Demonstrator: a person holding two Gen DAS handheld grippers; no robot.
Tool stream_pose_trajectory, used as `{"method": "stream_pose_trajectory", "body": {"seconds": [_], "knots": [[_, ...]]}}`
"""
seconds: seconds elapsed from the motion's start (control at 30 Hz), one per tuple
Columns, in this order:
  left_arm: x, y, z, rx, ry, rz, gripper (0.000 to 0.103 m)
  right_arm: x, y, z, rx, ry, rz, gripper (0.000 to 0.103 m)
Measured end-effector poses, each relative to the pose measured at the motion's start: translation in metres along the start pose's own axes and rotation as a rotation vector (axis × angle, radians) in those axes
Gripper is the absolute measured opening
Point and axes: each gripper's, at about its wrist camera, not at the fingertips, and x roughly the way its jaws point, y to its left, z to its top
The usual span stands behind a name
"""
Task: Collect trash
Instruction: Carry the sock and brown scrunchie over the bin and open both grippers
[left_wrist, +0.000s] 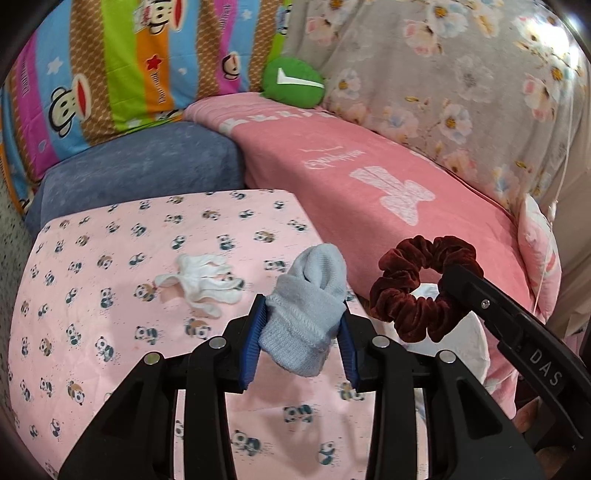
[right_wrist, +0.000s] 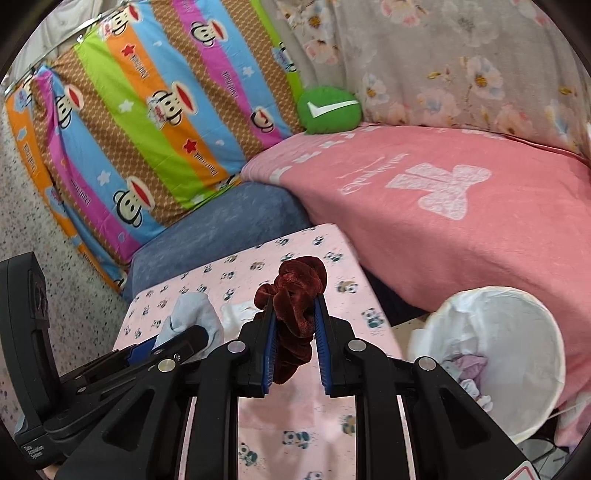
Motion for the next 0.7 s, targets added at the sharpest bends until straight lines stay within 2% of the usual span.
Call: {"method": "stream_pose_trajectory", "body": {"seconds": [0.33, 0.7], "knots": [[0.003, -0.065, -0.002, 0.106, -0.001, -0.037, 0.035, -0.047, -0.073, 0.001, 0.093, -0.061, -0.063, 0.019], [0.018, -0.121, -0.011, 0.195, 0.033, -0.067, 0.035, -0.069, -0.136, -0.009, 0.164, -0.067, -0.12, 0.019]]}}
